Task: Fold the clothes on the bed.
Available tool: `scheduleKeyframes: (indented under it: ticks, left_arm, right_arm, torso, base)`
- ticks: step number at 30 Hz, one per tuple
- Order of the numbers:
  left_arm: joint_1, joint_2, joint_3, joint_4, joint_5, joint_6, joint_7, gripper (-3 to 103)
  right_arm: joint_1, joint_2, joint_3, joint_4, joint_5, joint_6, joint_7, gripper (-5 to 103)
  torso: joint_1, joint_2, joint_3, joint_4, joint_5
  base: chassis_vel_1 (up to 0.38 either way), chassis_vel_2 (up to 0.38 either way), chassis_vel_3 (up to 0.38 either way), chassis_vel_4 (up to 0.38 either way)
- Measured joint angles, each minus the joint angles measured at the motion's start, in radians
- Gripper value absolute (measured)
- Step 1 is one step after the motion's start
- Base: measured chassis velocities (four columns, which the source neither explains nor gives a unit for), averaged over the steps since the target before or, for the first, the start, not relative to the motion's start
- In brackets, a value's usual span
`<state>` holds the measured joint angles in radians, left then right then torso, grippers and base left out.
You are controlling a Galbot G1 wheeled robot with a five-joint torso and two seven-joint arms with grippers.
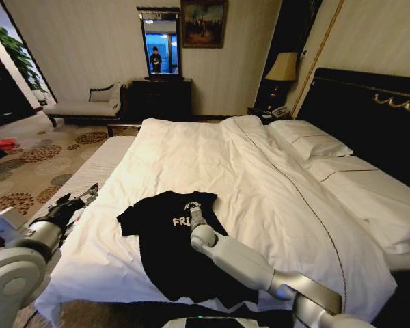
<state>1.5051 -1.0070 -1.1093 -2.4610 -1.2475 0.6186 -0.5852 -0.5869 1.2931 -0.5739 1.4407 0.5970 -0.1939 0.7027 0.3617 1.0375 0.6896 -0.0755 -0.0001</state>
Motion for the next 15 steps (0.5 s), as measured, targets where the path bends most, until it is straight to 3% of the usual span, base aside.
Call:
scheduleKeyframes:
  ticks: [6, 12, 14, 15]
  left_arm:
    - [0.001, -0.006, 0.003, 0.02, 0.005, -0.001, 0.0, 100]
    - [-0.016, -0.013, 0.048, 0.072, 0.019, -0.009, 0.003, 100]
    - [-0.033, -0.018, 0.082, 0.122, 0.018, -0.015, 0.005, 100]
    - [-0.042, -0.021, 0.097, 0.147, 0.017, -0.018, 0.006, 100]
  right_arm:
    - [-0.016, -0.006, -0.008, -0.003, -0.038, 0.01, 0.013, -3]
    - [-0.04, -0.036, 0.019, 0.059, -0.073, 0.06, 0.017, 13]
    - [-0.057, -0.055, 0.053, 0.091, -0.1, 0.153, -0.02, 24]
    - [-0.066, -0.065, 0.079, 0.105, -0.1, 0.202, -0.051, 24]
  torso:
    - [0.0, 0.0, 0.0, 0.0, 0.0001]
    - [0.0, 0.0, 0.0, 0.0, 0.0001]
    - [0.0, 0.0, 0.0, 0.0, 0.0002]
    - [0.0, 0.0, 0.0, 0.0001, 0.0003]
  base:
    - [0.0, 0.0, 0.0, 0.0]
    - [0.0, 0.0, 0.0, 0.0]
    - [0.0, 0.0, 0.0, 0.0]
    - [0.0, 0.0, 0.0, 0.0]
